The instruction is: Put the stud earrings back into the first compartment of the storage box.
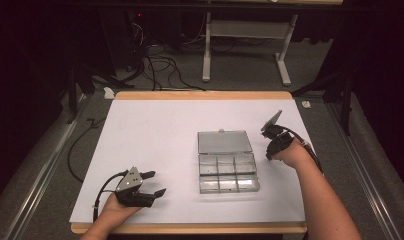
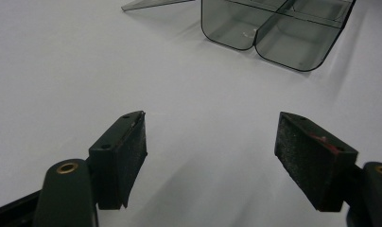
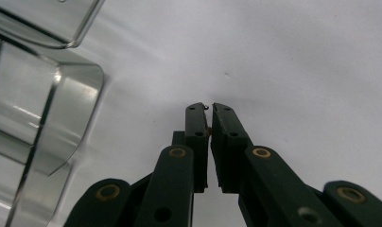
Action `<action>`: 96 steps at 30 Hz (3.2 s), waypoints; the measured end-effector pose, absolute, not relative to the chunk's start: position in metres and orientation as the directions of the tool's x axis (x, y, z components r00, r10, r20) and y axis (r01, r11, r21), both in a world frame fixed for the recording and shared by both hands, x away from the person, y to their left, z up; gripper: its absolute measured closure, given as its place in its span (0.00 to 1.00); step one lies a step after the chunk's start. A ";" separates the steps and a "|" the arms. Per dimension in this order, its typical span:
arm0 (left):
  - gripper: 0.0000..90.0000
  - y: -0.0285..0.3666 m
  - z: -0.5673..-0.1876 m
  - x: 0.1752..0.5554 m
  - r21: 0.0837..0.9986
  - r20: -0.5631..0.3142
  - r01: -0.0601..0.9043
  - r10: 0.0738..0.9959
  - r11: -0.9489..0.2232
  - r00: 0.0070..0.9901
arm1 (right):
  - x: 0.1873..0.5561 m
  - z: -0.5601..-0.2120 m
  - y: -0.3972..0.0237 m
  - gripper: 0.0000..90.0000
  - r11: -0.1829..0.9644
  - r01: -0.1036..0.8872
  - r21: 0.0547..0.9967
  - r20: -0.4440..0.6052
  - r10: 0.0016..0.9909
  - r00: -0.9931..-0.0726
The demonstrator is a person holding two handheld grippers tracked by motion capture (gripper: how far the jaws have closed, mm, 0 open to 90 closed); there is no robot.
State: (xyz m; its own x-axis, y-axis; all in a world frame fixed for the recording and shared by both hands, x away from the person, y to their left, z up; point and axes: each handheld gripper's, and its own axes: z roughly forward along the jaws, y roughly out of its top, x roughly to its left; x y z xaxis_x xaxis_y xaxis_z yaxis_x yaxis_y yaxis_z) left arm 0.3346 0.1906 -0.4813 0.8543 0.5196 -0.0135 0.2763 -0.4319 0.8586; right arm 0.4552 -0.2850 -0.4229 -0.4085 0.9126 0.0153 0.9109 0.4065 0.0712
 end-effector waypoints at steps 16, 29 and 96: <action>0.29 0.190 -0.481 0.335 0.857 -0.013 0.277 0.520 -0.434 0.854 | 0.434 -0.392 -0.267 0.96 0.456 0.886 0.090 0.026 0.888 -0.459; 0.29 0.190 -0.481 0.335 0.859 -0.014 0.276 0.519 -0.431 0.854 | 0.426 -0.377 -0.232 0.96 0.529 0.844 0.092 0.027 0.846 -0.533; 0.29 0.191 -0.481 0.334 0.860 -0.016 0.272 0.510 -0.432 0.860 | 0.434 -0.430 -0.087 0.95 0.741 0.667 0.078 0.076 0.663 -0.745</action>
State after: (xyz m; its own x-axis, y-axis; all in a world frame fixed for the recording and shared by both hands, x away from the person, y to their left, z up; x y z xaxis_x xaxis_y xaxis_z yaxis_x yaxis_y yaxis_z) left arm 0.3345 0.1910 -0.4812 0.8602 0.5097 -0.0159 0.2718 -0.4320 0.8599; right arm 0.4343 -0.0869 -0.4302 -0.7450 0.6626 0.0763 0.6670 0.7409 0.0783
